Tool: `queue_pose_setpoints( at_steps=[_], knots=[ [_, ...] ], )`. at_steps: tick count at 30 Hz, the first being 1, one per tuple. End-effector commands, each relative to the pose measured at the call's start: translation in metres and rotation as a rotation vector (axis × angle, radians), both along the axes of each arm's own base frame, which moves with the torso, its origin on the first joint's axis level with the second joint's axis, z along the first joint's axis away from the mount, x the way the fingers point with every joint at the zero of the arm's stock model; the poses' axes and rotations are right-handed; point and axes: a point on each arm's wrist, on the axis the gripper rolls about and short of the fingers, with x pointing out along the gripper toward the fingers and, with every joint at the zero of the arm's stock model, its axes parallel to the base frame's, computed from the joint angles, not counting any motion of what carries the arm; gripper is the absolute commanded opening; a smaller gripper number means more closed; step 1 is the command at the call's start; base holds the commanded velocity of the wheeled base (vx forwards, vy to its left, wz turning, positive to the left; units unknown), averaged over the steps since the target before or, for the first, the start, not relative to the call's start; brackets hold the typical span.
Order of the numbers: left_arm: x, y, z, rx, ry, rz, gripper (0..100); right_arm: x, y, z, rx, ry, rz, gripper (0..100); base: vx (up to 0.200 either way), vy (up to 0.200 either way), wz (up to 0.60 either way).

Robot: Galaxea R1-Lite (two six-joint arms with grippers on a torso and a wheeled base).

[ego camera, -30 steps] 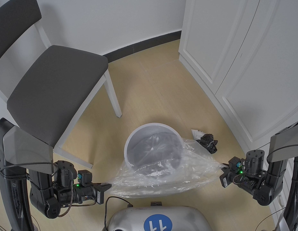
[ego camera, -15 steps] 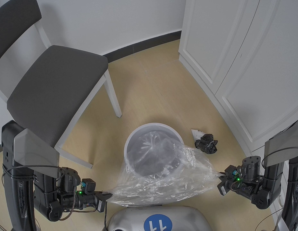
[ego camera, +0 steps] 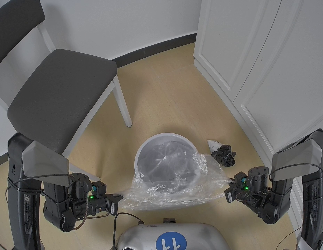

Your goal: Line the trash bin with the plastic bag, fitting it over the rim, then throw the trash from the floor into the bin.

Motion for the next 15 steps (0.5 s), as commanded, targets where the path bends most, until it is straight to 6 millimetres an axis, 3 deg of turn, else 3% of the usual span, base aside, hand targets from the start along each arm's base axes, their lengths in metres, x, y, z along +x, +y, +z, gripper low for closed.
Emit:
queue_pose_setpoints(
  at_steps=[1, 6, 15],
  knots=[
    [0.005, 0.013, 0.012, -0.016, -0.035, 0.054, 0, 0.011, 0.019, 0.003, 0.066, -0.066, 0.005, 0, 0.0, 0.0, 0.0],
    [-0.002, 0.027, 0.019, -0.016, -0.024, 0.091, 0, 0.029, 0.038, 0.012, 0.165, -0.155, -0.054, 0, 0.0, 0.0, 0.0],
    [-0.012, 0.032, 0.023, -0.024, -0.004, 0.084, 0, 0.064, 0.071, 0.02, 0.358, -0.302, -0.161, 0, 0.0, 0.0, 0.0]
  ],
)
